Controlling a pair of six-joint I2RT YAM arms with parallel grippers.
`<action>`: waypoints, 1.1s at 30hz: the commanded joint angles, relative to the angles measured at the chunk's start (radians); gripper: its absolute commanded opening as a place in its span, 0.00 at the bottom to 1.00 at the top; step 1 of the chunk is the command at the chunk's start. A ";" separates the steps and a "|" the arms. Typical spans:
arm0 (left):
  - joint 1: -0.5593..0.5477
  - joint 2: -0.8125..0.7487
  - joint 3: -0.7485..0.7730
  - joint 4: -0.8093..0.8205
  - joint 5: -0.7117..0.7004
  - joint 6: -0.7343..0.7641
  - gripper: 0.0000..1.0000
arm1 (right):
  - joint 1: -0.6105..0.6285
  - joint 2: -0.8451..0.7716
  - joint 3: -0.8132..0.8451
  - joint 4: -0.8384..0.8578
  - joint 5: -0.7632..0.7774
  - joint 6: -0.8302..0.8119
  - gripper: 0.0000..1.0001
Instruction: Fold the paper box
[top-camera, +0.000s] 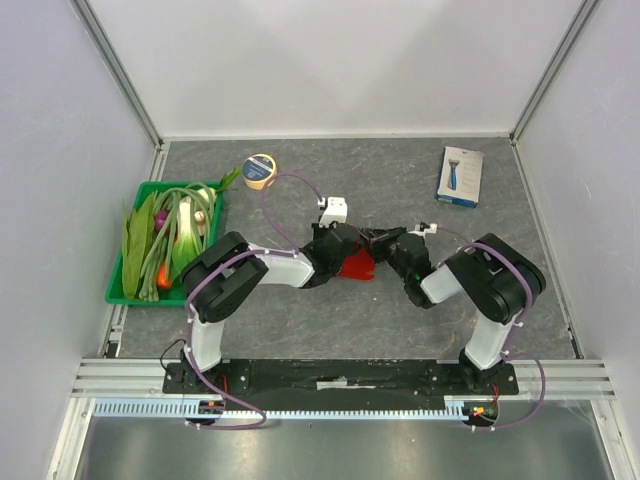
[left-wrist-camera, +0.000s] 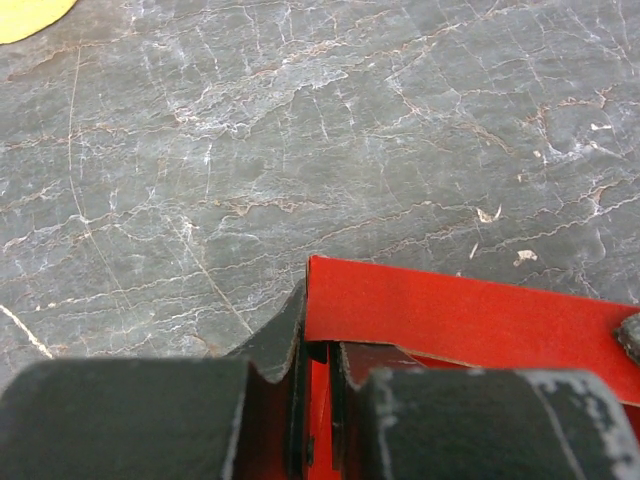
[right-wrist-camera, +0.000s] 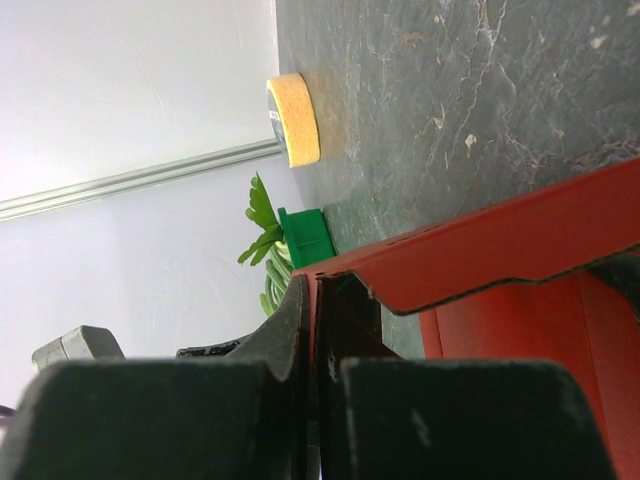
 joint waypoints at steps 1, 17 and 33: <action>0.008 0.071 0.004 -0.126 -0.133 -0.045 0.02 | 0.061 0.040 -0.061 -0.016 0.001 -0.089 0.00; 0.020 0.006 -0.148 0.064 0.065 0.018 0.02 | 0.031 0.070 -0.106 0.059 0.012 -0.327 0.00; 0.023 0.117 0.120 -0.582 -0.172 -0.404 0.02 | 0.061 0.009 -0.086 -0.020 0.046 -0.284 0.00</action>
